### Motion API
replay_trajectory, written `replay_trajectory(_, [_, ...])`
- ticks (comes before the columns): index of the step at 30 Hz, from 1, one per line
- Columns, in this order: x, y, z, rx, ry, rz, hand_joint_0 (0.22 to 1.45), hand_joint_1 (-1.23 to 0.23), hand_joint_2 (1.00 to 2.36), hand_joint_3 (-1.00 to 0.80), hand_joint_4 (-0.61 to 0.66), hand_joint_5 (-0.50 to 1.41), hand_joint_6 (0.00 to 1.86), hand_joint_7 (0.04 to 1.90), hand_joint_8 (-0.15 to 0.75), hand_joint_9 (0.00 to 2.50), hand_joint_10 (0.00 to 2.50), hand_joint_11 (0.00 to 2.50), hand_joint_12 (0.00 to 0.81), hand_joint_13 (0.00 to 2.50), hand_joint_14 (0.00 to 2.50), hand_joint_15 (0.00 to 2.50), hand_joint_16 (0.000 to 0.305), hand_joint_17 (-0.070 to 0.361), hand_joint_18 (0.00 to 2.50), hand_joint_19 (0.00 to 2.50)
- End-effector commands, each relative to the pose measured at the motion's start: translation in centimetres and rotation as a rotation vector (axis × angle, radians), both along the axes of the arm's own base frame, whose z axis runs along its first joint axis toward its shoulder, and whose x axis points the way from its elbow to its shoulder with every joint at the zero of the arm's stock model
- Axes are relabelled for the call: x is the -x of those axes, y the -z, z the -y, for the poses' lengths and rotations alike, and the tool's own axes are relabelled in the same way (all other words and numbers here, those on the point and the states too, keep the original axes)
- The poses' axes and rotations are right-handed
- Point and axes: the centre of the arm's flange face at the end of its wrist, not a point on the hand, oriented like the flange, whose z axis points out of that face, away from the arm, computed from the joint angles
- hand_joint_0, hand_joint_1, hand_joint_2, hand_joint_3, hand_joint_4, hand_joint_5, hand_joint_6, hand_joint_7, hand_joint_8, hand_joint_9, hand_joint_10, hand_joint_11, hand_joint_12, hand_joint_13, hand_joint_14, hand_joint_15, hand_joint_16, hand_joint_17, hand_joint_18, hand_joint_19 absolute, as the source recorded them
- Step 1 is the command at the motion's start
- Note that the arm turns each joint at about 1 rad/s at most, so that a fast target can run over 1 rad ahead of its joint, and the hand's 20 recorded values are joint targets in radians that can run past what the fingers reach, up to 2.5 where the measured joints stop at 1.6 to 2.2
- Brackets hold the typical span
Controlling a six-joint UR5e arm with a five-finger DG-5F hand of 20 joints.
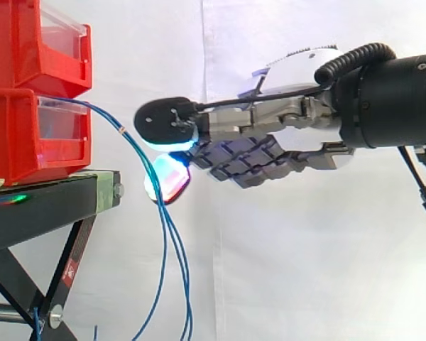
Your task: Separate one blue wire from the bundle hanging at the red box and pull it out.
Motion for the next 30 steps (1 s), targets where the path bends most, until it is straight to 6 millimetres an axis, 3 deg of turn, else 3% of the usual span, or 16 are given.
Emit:
replay_trajectory(1, [-0.6,0.1,-0.8,-0.014,-0.004,0.044,0.49,-0.46,1.00,-0.50,0.23,-0.23,0.50,0.82,0.254,0.01,0.00,0.00,0.363,0.00,0.00,0.13,0.069,0.155,0.00,0.00])
replay_trajectory(17, [-0.4,-0.2,-1.4,-0.127,0.034,0.097,0.50,-0.48,1.00,-0.50,0.25,-0.21,0.50,0.85,0.278,0.12,0.00,0.00,0.370,0.00,0.00,0.14,0.066,0.148,0.00,0.01])
replay_trajectory(19, [-0.5,-0.2,-1.4,-0.133,0.034,0.107,0.52,-0.57,1.00,-0.50,0.23,-0.19,0.50,0.86,0.287,0.22,0.00,0.00,0.379,0.00,0.00,0.10,0.064,0.144,0.00,0.00])
replay_trajectory(30, [-1.3,-0.8,-1.7,-0.158,0.030,0.183,0.52,-0.67,1.00,-0.50,0.29,-0.16,0.50,1.04,0.302,0.32,0.00,0.04,0.388,0.05,0.00,0.11,0.061,0.138,0.02,0.00])
